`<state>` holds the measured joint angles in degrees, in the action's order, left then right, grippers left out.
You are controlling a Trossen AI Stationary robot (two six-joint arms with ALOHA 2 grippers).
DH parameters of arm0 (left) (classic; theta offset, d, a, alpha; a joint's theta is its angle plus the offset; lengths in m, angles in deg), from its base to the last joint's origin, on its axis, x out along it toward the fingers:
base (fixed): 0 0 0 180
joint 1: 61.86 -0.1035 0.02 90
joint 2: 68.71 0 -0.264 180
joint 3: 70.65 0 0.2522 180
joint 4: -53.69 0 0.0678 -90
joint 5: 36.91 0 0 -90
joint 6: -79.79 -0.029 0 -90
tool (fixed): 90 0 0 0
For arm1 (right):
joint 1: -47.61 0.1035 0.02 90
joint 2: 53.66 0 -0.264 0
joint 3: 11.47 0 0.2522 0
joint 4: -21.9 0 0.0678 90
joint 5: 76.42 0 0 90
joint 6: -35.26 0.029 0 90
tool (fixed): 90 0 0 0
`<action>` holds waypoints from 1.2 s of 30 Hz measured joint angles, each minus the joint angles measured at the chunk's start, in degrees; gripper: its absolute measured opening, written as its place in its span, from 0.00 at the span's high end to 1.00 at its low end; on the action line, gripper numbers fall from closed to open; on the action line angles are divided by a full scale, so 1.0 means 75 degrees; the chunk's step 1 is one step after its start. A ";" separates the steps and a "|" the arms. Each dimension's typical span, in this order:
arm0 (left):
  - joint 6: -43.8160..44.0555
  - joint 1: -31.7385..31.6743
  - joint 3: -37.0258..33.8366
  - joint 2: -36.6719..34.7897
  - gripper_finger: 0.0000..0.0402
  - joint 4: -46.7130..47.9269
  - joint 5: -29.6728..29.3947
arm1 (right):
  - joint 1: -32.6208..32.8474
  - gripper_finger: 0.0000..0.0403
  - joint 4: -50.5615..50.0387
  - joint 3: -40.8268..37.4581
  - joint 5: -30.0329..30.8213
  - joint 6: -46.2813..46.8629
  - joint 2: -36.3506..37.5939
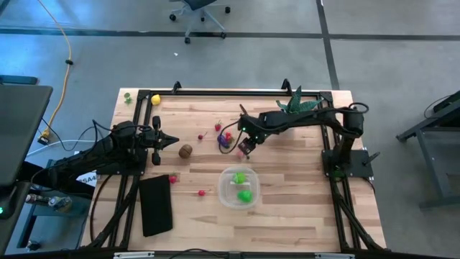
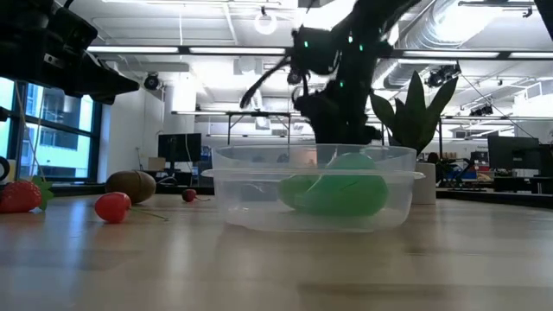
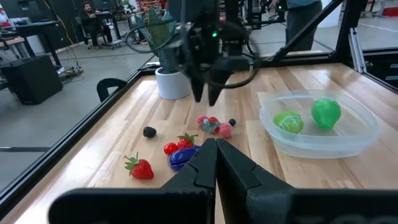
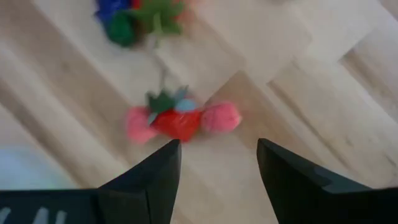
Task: Pick and placing Produce into tupperware
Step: Put the pink peach into the transparent container
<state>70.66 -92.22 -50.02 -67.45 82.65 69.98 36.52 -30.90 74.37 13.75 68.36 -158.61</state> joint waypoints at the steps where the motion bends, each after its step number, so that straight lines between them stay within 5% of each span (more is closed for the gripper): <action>1: 0.0000 -0.0002 0.0000 0.0000 1.00 0.0000 -0.0001 | -0.0058 0.50 0.0113 -0.0101 0.0015 -0.0001 0.0000; 36: -0.0001 -0.0001 0.0000 0.0000 1.00 0.0003 -0.0003 | 0.0111 0.50 0.0589 -0.0383 0.0461 0.0790 -0.0493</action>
<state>70.65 -92.23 -50.02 -67.45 82.67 69.97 37.35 -26.49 71.50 17.21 74.29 -162.30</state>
